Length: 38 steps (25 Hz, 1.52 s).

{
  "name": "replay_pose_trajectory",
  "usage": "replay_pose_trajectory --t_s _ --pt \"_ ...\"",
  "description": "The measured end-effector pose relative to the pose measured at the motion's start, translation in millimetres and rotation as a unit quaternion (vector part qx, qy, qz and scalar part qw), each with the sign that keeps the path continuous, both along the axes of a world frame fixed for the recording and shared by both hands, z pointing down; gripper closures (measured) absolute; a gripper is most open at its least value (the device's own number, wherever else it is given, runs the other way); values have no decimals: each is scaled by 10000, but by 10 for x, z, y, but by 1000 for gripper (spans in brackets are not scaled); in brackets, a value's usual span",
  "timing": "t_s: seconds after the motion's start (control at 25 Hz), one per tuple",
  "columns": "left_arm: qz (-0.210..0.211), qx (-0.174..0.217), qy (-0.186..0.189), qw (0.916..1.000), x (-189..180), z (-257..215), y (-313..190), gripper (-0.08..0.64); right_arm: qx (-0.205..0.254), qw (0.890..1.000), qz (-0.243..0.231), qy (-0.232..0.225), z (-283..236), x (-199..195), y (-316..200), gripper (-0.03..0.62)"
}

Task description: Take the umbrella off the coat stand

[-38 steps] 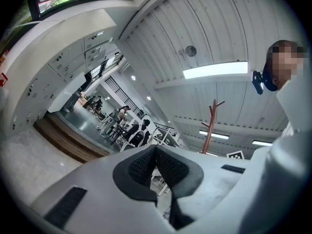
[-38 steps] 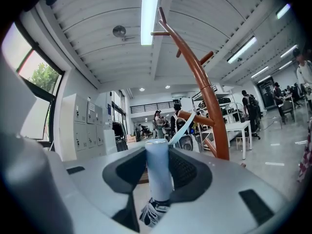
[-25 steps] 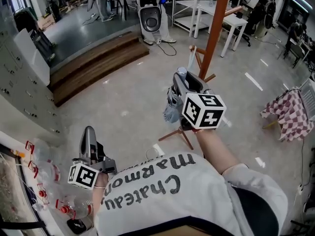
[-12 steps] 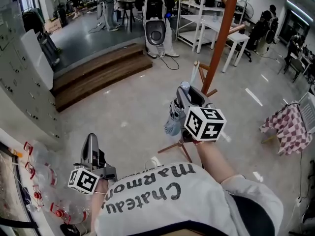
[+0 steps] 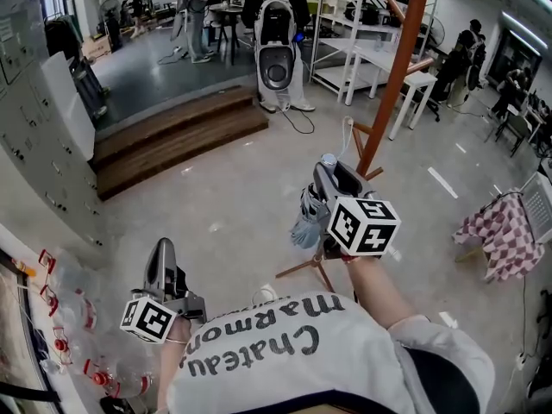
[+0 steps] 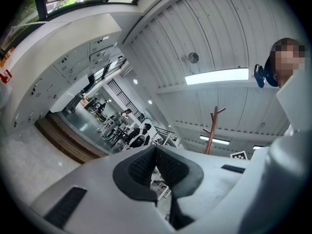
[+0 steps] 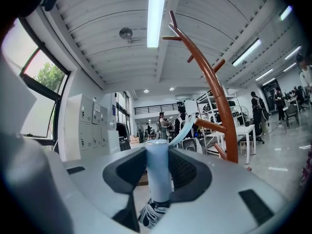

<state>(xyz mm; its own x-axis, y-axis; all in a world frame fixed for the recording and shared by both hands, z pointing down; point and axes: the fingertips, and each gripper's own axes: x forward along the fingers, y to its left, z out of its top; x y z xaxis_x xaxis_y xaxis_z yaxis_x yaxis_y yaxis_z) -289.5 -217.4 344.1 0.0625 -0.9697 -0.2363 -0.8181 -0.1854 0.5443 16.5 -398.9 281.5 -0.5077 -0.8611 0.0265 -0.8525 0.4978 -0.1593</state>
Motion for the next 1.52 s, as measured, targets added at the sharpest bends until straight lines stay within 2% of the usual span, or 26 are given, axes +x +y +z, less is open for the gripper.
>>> replay_pose_trajectory --t_s 0.44,0.6,0.88,1.16,1.36,1.52 --pt "154 -15 -5 9999 -132 23 -66 538 -90 9995 -287 54 81 -309 161 440" --pt "229 -25 -258 9994 -183 -36 -113 538 -123 9992 -390 43 166 -431 266 440" --pt "593 -39 -611 9964 -203 -119 -195 538 -87 9990 -433 -107 240 -652 479 440" --pt "804 -84 -1091 9907 -50 -134 -245 538 -156 9991 -382 -70 411 -771 732 440" --pt "1030 -90 -1074 9888 33 -105 -227 538 -76 9993 -347 -146 465 -812 855 440" --pt "1154 -239 -1107 9868 66 14 -251 538 -28 9994 -261 -243 506 -784 927 440"
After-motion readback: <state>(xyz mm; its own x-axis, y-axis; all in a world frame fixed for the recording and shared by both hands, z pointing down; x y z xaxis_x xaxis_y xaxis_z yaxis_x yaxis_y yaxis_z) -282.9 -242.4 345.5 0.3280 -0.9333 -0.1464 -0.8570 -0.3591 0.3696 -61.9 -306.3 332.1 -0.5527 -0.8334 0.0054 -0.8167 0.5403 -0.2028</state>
